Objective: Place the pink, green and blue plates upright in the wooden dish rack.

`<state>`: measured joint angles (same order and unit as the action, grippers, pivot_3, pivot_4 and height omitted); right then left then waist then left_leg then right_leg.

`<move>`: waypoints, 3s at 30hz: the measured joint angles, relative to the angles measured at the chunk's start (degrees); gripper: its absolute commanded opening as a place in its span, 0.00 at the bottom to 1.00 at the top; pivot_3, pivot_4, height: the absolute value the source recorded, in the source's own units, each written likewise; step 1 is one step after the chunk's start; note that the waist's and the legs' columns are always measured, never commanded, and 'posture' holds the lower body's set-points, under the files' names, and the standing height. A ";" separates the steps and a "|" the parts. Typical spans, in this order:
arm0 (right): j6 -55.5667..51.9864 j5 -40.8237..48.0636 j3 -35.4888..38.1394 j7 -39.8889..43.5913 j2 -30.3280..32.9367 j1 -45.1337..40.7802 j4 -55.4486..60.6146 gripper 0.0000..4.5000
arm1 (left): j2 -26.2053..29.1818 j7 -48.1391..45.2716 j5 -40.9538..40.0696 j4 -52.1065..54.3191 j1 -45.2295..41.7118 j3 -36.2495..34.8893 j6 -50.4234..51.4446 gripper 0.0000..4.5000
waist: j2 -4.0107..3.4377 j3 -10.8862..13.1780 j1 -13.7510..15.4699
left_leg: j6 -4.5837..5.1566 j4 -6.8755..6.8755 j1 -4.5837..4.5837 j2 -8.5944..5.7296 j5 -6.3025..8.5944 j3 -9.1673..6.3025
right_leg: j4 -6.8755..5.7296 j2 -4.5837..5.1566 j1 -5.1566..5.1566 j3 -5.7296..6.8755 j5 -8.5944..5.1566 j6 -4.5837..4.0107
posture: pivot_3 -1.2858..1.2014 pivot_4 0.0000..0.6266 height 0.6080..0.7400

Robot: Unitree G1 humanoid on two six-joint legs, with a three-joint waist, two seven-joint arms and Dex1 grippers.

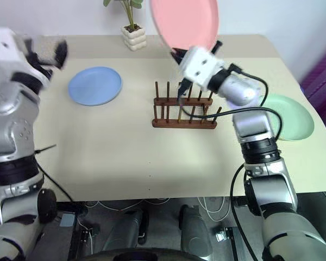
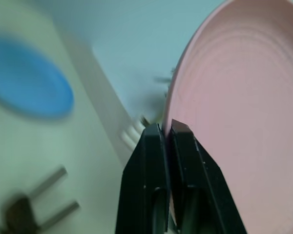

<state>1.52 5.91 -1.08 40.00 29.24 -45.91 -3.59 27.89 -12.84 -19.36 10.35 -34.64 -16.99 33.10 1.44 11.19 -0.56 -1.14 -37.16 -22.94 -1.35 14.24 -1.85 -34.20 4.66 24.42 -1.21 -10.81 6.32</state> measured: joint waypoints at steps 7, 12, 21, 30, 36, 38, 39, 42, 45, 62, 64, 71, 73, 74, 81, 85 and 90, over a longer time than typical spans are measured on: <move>-26.29 31.90 12.94 10.16 5.81 8.37 12.30 0.00 | -0.79 -15.60 -9.02 6.87 10.84 2.85 -2.50 0.99 | -0.05 -0.01 -0.33 | 0.04 0.06 0.09 0.19 0.02 0.07 | -0.02 0.00 0.04 -0.02 -0.10 -0.19 | 0.52 0.24 0.97; -34.79 42.06 18.03 9.39 5.83 11.28 12.53 0.00 | -0.47 -22.03 -13.56 9.15 17.05 5.06 -1.54 0.99 | -0.11 0.01 -0.26 | 0.05 0.02 0.08 0.18 0.02 0.15 | 0.00 -0.05 0.04 -0.04 -0.11 -0.24 | 0.52 0.24 0.97; -40.80 47.72 22.07 8.44 6.92 14.53 8.87 0.00 | -1.07 -26.69 -18.68 12.13 20.90 9.79 1.30 0.99 | -0.12 0.01 -0.09 | 0.06 -0.08 0.01 0.15 0.02 0.14 | 0.04 -0.04 0.02 -0.06 -0.12 -0.26 | 0.52 0.24 0.97; -42.82 50.77 23.39 7.53 6.37 16.27 6.47 0.00 | -0.94 -27.21 -20.14 13.21 21.37 11.81 2.58 0.99 | -0.12 0.01 -0.18 | 0.07 -0.06 0.02 0.15 0.03 0.14 | 0.04 -0.08 0.03 -0.05 -0.12 -0.24 | 0.52 0.24 0.97; -44.80 53.21 24.03 7.53 6.00 17.24 6.19 0.00 | -0.57 -27.81 -20.01 13.57 22.38 14.05 2.88 0.99 | -0.12 0.01 -0.12 | 0.07 -0.07 0.00 0.15 0.03 0.14 | 0.04 -0.07 0.03 -0.05 -0.12 -0.25 | 0.52 0.24 0.97; -44.97 53.76 24.16 7.51 6.00 17.60 6.19 0.00 | -0.57 -27.76 -20.00 13.57 22.38 14.06 2.87 0.99 | -0.12 0.01 -0.11 | 0.07 -0.07 0.00 0.15 0.03 0.14 | 0.04 -0.07 0.03 -0.05 -0.12 -0.25 | 0.52 0.24 0.97; -45.00 53.91 24.18 7.48 6.00 17.71 6.19 0.00 | -0.57 -27.73 -19.97 13.57 22.38 14.06 2.87 0.99 | -0.12 0.01 -0.13 | 0.07 -0.07 0.00 0.15 0.03 0.14 | 0.05 -0.07 0.03 -0.05 -0.12 -0.25 | 0.52 0.24 0.97; -45.01 54.00 24.19 7.08 5.98 17.78 6.19 0.00 | -0.58 -27.71 -19.90 13.57 22.37 14.12 2.87 0.99 | -0.12 0.01 -0.14 | 0.07 -0.07 0.00 0.15 0.03 0.14 | 0.05 -0.07 0.03 -0.05 -0.12 -0.25 | 0.52 0.24 0.97; -45.01 54.27 24.46 6.56 5.52 17.82 5.74 0.00 | -0.58 -27.72 -19.86 13.57 22.37 14.39 2.86 0.99 | -0.12 0.01 -0.13 | 0.07 -0.07 0.01 0.15 0.03 0.14 | 0.05 -0.07 0.03 -0.05 -0.12 -0.25 | 0.52 0.24 0.97; -45.11 54.98 24.54 6.66 5.27 17.69 -3.04 0.21 | -0.48 -27.81 -18.20 14.20 22.42 15.35 1.48 1.00 | -0.12 0.01 -0.13 | 0.07 -0.07 0.00 0.13 0.03 0.15 | 0.05 -0.07 0.03 -0.05 -0.12 -0.25 | 0.52 0.24 0.97; -45.03 54.93 24.54 6.67 5.27 17.68 -3.45 0.42 | -0.32 -27.83 -17.63 14.21 22.42 15.60 1.37 1.00 | -0.12 0.01 -0.14 | 0.07 -0.07 0.00 0.13 0.03 0.15 | 0.05 -0.07 0.03 -0.06 -0.12 -0.25 | 0.52 0.24 0.97; -43.48 53.32 24.54 6.55 5.26 17.68 -3.71 0.99 | -0.32 -27.88 -17.10 14.20 22.33 15.92 1.32 1.00 | -0.12 0.01 -0.14 | 0.07 -0.07 0.00 0.13 0.03 0.15 | 0.05 -0.08 0.03 -0.05 -0.12 -0.24 | 0.52 0.24 0.97; -42.16 52.15 24.54 6.26 5.23 17.61 -4.10 0.99 | -0.32 -27.89 -16.98 14.20 22.25 16.01 1.32 1.00 | -0.12 0.01 -0.14 | 0.07 -0.07 0.00 0.12 0.03 0.15 | 0.05 -0.08 0.03 -0.05 -0.12 -0.24 | 0.52 0.24 0.97; -40.69 50.95 24.57 5.48 5.16 16.95 -5.12 0.99 | -0.32 -27.90 -16.89 14.20 22.22 16.04 1.32 1.00 | -0.12 0.01 -0.16 | 0.07 -0.08 0.00 0.12 0.03 0.16 | 0.05 -0.07 0.03 -0.06 -0.12 -0.24 | 0.52 0.24 0.97; -31.40 45.24 29.94 1.14 7.80 11.94 -12.90 0.99 | -0.37 -27.90 -16.16 14.14 21.89 16.15 1.14 1.00 | -0.15 0.02 -0.01 | 0.08 -0.07 -0.03 0.09 0.03 0.15 | 0.08 -0.08 0.03 -0.06 -0.13 -0.22 | 0.52 0.24 0.97; -27.29 38.84 30.34 2.31 13.66 14.11 -15.55 0.99 | -0.72 -27.63 -15.96 13.94 21.62 16.07 0.13 1.00 | -0.19 0.02 0.02 | 0.08 -0.08 -0.04 0.07 0.03 0.16 | 0.09 -0.06 0.03 -0.06 -0.13 -0.23 | 0.52 0.24 0.97; -20.35 22.74 21.08 4.35 21.52 19.29 -21.04 0.99 | -0.68 -27.99 -15.69 13.00 21.37 16.14 -0.01 1.00 | -0.23 -0.01 -0.47 | 0.08 -0.07 0.06 0.07 0.03 0.29 | 0.06 -0.07 0.02 -0.11 -0.14 -0.25 | 0.52 0.24 0.97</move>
<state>-18.83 28.65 19.99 44.35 50.76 -26.61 -24.63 27.21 -40.84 -35.05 23.35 -13.27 -0.85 33.09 1.20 11.18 -1.03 -1.05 -37.22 -22.88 -1.28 14.27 -1.56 -34.14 4.59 24.44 -1.32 -10.94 6.07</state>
